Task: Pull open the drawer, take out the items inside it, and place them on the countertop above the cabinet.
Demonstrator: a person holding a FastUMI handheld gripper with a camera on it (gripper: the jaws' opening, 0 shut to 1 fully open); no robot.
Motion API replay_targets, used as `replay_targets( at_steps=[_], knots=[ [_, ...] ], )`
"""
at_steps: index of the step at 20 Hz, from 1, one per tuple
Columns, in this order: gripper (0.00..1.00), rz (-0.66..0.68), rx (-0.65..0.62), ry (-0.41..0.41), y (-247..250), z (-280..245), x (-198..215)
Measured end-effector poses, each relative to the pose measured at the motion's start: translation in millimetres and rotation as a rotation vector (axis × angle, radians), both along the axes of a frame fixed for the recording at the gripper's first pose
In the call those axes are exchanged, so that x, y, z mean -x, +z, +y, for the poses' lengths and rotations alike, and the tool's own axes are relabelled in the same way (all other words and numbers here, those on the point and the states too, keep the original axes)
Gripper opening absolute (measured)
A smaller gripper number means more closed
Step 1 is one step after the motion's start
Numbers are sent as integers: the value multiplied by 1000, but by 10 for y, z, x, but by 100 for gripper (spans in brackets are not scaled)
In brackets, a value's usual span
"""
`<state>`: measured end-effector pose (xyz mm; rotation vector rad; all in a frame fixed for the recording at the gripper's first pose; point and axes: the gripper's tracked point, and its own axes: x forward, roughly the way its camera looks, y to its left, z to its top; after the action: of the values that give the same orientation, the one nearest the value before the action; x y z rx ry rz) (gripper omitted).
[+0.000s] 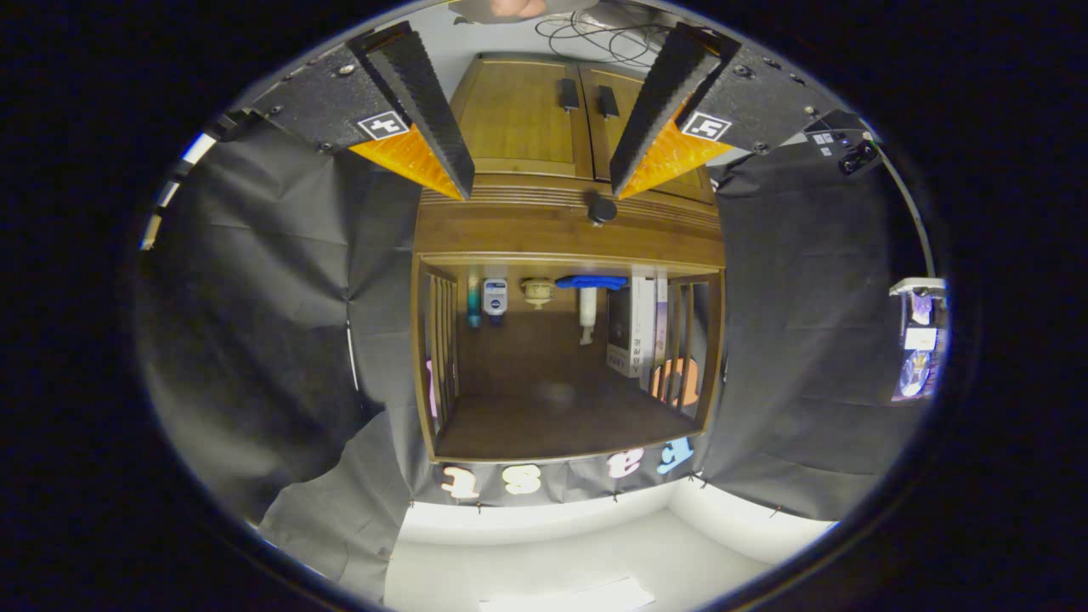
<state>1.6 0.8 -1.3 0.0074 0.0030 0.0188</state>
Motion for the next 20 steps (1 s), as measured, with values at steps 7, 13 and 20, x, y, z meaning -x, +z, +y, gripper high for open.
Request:
replay_targets(
  at_steps=[7,13,20],
  knots=[
    [100,-17,15,2,33,-7,2],
    [100,-3,13,24,-45,61,-35],
    [100,12,63,43,-173,315,-485]
  ],
)
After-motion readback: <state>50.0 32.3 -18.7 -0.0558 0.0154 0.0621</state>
